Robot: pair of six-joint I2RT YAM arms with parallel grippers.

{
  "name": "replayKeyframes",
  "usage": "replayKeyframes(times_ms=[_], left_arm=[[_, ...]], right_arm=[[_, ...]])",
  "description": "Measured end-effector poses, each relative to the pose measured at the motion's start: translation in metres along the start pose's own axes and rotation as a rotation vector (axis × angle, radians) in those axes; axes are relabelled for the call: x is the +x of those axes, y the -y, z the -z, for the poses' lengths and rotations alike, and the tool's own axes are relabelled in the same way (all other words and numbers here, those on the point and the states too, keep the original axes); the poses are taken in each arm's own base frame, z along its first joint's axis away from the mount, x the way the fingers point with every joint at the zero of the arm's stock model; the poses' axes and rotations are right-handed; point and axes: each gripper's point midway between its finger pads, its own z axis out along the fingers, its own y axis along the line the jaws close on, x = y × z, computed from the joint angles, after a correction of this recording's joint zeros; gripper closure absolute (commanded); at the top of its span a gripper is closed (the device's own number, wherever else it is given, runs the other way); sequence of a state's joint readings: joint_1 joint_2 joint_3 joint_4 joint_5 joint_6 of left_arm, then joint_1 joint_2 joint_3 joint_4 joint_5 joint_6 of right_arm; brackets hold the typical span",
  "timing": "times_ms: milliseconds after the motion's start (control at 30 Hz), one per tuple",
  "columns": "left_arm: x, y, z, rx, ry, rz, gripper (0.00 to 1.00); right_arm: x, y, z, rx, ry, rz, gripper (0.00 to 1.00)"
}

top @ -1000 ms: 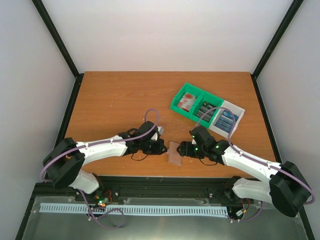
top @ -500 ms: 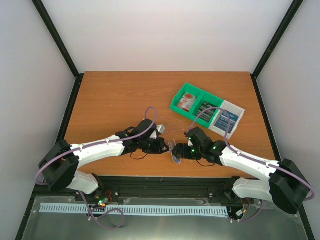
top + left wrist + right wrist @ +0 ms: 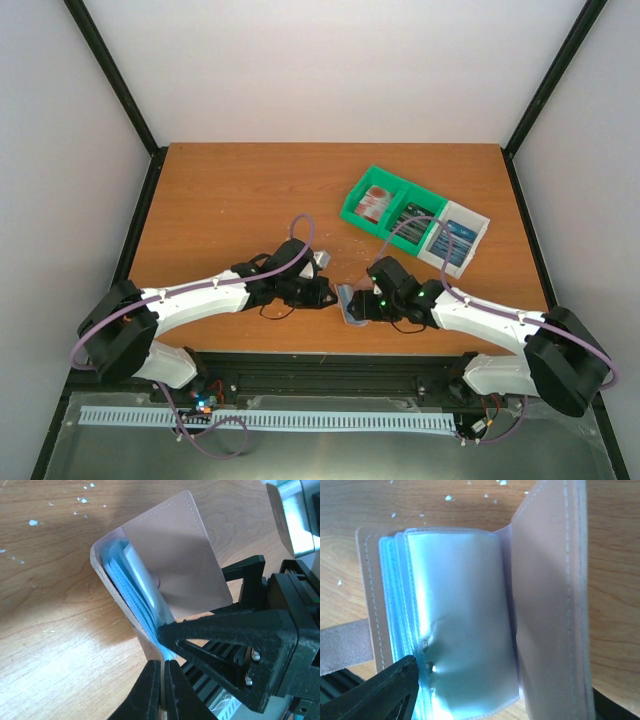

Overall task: Put the credit cards into the card holder
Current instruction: Open the card holder at the center of the board.

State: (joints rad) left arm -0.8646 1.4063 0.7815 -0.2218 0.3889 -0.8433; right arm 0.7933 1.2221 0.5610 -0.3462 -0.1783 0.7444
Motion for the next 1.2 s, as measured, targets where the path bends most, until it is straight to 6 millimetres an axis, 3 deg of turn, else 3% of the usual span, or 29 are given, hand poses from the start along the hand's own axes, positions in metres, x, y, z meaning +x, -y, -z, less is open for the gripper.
replayKeyframes(times_ms=[600, 967, 1100, 1200], left_arm=[[-0.001, -0.012, 0.0, -0.057, 0.013, -0.001, 0.99], [-0.001, -0.017, -0.002, -0.077, 0.018, 0.001, 0.99], [0.0, -0.02, -0.003, -0.087, 0.019, 0.003, 0.99], [0.001, -0.023, -0.003, -0.095, 0.017, 0.006, 1.0]], right_arm=[[-0.009, 0.038, 0.004, 0.229, 0.052, -0.013, 0.37], [-0.014, 0.063, 0.021, 0.393, 0.086, -0.02, 0.39], [-0.019, 0.062, 0.033, 0.418, 0.107, -0.015, 0.39], [-0.028, 0.051, 0.048, 0.381, 0.149, -0.009, 0.42]])
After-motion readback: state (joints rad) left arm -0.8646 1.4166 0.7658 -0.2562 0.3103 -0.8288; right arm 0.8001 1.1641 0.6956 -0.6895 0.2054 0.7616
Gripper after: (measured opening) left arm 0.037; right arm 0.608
